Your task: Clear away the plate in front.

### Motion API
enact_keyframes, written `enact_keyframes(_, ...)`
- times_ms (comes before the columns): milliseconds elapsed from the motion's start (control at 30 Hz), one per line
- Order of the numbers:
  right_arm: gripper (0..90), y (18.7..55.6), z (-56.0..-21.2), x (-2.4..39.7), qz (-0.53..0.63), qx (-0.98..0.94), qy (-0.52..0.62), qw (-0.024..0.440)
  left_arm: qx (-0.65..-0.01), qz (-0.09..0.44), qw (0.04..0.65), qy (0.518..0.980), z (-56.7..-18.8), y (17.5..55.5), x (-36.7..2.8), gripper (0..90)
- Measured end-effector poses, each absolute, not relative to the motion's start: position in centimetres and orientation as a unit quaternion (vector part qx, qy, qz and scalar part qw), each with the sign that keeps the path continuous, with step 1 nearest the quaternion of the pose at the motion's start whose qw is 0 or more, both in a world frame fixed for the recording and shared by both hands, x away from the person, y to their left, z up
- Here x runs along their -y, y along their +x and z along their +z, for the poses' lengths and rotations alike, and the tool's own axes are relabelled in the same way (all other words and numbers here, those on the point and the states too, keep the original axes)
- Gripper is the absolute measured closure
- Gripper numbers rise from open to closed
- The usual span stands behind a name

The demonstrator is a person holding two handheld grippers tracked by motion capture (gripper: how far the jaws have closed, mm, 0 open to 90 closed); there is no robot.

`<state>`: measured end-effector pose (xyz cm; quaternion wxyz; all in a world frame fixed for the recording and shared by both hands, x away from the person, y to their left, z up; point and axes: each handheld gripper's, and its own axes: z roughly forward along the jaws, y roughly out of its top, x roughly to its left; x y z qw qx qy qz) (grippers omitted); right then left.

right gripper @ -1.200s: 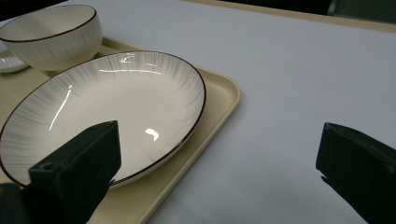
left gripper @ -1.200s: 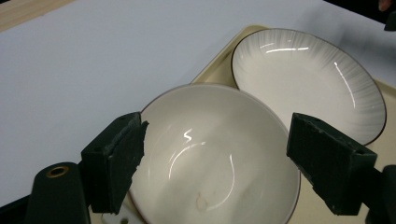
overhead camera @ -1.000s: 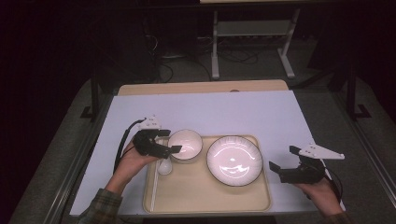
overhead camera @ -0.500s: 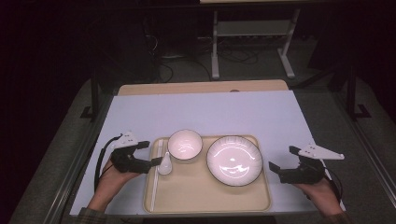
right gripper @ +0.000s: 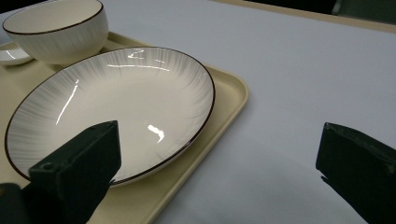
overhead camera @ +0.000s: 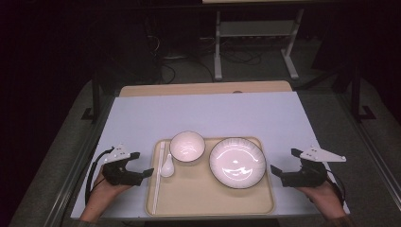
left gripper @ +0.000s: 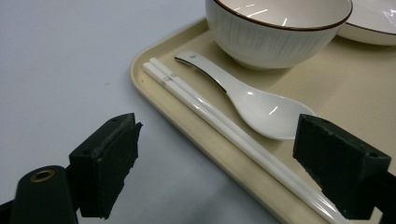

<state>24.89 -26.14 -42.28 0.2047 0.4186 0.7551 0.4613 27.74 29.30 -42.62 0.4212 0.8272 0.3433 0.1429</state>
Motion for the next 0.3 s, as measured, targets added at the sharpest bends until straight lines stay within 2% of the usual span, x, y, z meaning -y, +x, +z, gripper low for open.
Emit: enact_keyframes(300,0.0,24.83,-42.29,26.01,0.462,-0.758,0.414,0.204,-0.34,0.147,0.423,0.827,-42.65,27.86,-29.1,13.5)
